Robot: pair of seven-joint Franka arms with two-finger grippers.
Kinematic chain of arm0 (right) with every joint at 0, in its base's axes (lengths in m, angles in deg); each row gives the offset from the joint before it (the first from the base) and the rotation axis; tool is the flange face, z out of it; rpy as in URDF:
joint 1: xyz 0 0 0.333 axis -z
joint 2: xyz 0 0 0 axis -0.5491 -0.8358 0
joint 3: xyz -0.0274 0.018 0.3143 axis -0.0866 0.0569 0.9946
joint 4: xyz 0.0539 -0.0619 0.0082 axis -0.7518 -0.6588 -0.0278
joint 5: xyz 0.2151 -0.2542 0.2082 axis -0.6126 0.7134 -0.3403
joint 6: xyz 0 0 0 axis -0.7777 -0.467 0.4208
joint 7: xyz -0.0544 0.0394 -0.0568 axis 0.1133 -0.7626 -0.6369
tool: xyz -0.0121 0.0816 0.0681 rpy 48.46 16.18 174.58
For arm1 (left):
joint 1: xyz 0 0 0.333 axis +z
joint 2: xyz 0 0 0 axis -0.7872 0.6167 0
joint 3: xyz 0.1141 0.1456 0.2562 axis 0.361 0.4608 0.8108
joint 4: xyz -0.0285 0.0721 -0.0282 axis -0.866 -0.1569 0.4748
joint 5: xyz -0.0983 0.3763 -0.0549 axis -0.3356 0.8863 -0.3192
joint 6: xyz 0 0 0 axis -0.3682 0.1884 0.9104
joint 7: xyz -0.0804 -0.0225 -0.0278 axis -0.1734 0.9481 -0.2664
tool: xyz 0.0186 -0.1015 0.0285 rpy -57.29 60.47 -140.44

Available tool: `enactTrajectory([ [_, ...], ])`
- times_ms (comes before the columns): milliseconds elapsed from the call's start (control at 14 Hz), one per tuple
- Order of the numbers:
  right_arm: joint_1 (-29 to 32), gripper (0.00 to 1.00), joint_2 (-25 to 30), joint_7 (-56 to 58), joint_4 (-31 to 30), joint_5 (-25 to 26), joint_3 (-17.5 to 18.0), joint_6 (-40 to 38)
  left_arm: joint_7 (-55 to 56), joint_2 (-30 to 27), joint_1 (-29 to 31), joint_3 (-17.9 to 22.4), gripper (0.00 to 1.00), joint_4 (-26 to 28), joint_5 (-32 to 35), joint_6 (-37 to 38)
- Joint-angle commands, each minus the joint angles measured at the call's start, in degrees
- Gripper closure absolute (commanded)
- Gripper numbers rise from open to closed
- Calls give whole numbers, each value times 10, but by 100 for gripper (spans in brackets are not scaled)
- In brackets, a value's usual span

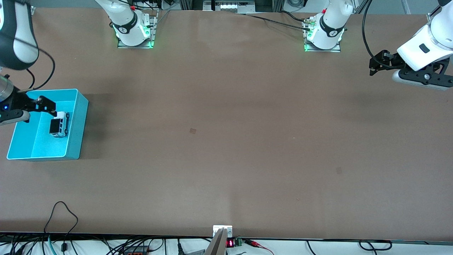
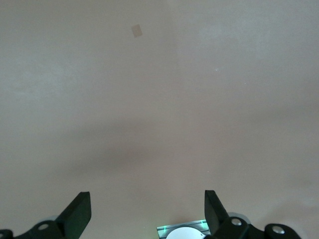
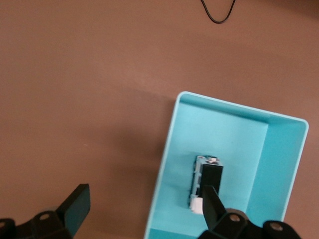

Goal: Wind and store white jeep toy
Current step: 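Raise the open right gripper up out of the bin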

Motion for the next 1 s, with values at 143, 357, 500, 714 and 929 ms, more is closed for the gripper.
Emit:
enactTrajectory([
  [143,-64,0,71,-148,-6,-11,-5,-75,7,-1,0,-5,0,-10,8,13],
  [357,-85,0,102,-161,-3,-31,-5,-123,9,-2,0,-5,0,-10,8,13],
  [500,-103,0,112,-180,11,-36,-10,-151,8,-2,0,-5,0,-10,8,12],
  [714,-129,0,110,-230,51,-36,-9,-181,8,-2,0,-5,0,-10,8,13],
  [929,-130,0,95,-231,93,-30,-9,-212,8,-2,3,-5,0,-9,8,12],
])
